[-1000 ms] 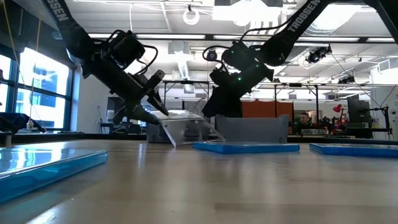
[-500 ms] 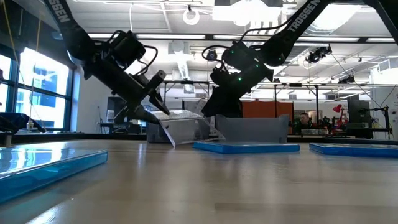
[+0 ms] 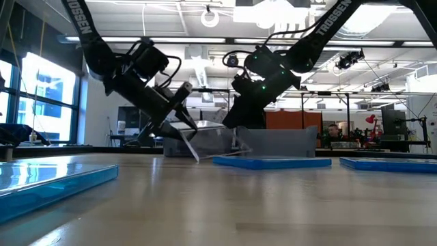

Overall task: Pick & place jewel cases by type
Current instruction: Put the black cd case into the left black bin

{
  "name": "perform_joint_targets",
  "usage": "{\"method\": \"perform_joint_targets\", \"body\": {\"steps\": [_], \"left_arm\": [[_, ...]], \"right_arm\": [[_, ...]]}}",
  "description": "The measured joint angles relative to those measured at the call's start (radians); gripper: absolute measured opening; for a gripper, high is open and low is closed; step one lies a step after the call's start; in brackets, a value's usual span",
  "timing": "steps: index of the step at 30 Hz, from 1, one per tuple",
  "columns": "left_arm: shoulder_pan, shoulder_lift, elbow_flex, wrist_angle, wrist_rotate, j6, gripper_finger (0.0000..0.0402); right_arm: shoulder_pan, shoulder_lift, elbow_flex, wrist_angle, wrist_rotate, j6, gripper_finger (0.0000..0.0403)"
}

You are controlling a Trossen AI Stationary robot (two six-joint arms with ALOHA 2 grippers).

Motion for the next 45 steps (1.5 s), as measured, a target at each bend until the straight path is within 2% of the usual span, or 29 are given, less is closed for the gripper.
{"method": "perform_joint_targets", "body": {"steps": [12, 21, 24, 30, 36, 40, 45], "left_arm": [[0.000, 0.000, 0.001, 0.003, 0.106, 0.068, 0.0193], [0.000, 0.000, 0.002, 0.003, 0.163, 0.114, 0.0190], [0.000, 0.000, 0.002, 0.003, 0.164, 0.126, 0.0171], [0.000, -0.008, 0.002, 0.007, 0.175, 0.154, 0.0106], [0.000, -0.008, 0.002, 0.065, 0.274, 0.148, 0.0048], [0.000, -0.013, 0.002, 0.144, 0.352, 0.144, 0.0030], [0.000, -0.067, 0.002, 0.161, 0.409, 0.122, 0.0033]], "right_arm": [[0.001, 0.000, 0.000, 0.001, 0.002, -0.027, 0.0130], [0.001, -0.024, -0.001, -0.003, -0.007, -0.119, 0.0130], [0.002, -0.067, -0.001, -0.003, -0.017, -0.120, 0.0130], [0.014, -0.141, -0.001, -0.026, -0.044, -0.119, 0.0130], [0.027, -0.182, 0.000, -0.059, -0.043, -0.119, 0.0130], [0.035, -0.213, 0.000, -0.075, -0.038, -0.117, 0.0130], [0.063, -0.294, 0.000, -0.097, -0.060, -0.114, 0.0130]]}}
